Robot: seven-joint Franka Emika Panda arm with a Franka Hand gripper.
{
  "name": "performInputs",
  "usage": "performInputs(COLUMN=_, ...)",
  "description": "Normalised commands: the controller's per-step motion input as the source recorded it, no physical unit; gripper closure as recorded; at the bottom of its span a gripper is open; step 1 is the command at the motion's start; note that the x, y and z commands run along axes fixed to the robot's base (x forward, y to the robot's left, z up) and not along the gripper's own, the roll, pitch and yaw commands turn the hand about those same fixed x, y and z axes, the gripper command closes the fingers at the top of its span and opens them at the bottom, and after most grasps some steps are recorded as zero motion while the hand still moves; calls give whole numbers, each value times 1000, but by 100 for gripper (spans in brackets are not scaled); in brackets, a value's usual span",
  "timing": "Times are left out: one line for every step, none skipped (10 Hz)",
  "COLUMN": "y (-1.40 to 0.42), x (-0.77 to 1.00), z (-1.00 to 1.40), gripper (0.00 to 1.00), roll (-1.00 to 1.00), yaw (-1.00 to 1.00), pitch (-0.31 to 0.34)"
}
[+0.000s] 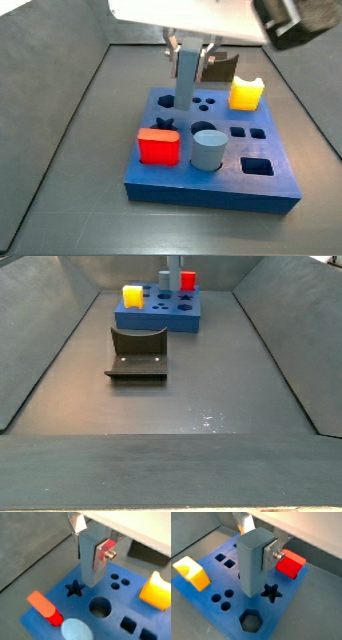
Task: Pick up the rectangle object. Move up. Place the rectangle object on the fixture. Regrasp the rectangle object. Move to above the board. Insert the rectangle object.
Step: Insert the rectangle object.
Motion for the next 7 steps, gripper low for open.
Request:
performInputs(y=77, x=0, z=0, gripper=100, roll=-11, yaw=0, pitch=0)
performInputs(y=186, x=543, z=849, gripper=100, roll=-203, yaw=-246, pitch=0)
performInputs(y=249, x=666, z=1000, gripper=100, roll=-243, yaw=-331, pitch=51)
performInputs(y=186, x=320, z=903, gripper=100, roll=-177, yaw=-714, pitch=0)
performInputs(y=0, x=0, z=543, gripper=100, roll=0, yaw=-1000, pitch=0)
performInputs(y=0, x=0, z=534, gripper=100, roll=0, yaw=-1000, pitch=0)
performInputs(y=0, x=0, z=209, gripper=100, roll=0, yaw=-1000, pitch=0)
